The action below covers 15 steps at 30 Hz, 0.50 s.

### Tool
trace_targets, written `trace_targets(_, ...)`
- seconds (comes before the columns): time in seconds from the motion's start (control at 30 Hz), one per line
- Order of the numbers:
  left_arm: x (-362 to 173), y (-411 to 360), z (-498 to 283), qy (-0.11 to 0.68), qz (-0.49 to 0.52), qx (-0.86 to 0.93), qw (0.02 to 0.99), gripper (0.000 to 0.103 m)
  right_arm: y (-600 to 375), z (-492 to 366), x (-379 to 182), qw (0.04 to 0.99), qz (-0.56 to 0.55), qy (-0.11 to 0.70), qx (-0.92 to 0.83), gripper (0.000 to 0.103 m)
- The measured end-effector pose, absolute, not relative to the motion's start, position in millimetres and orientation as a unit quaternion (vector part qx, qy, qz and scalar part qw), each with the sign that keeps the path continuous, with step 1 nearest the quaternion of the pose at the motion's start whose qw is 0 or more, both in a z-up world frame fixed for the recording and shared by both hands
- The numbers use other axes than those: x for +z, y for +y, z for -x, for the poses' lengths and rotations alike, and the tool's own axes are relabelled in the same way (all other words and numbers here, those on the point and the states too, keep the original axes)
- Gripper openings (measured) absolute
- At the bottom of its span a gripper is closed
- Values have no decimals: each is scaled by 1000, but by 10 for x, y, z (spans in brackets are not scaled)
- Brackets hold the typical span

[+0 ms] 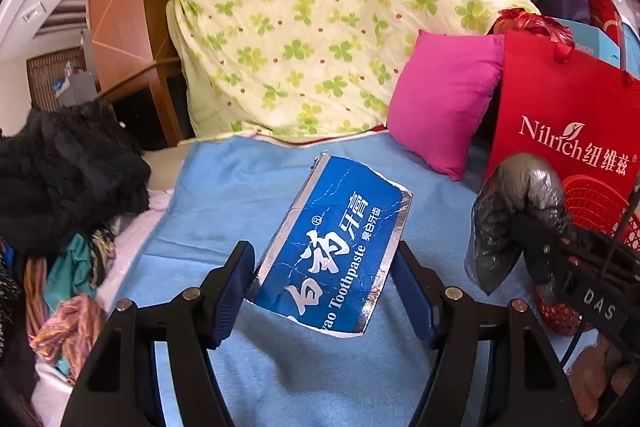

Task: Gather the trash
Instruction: 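Carry the toothpaste box and black bag toward the red mesh basket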

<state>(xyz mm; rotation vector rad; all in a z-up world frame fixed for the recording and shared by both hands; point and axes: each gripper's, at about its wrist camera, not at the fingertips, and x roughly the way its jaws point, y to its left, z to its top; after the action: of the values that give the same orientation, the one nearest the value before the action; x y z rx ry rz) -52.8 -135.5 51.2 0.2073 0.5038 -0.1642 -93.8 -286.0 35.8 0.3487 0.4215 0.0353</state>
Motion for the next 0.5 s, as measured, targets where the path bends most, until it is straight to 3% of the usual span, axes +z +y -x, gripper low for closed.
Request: trace_targets(0.5,670,-1397,885,229,-120,-67,964,71,-2909,1173,393,965,-186,186,18,44)
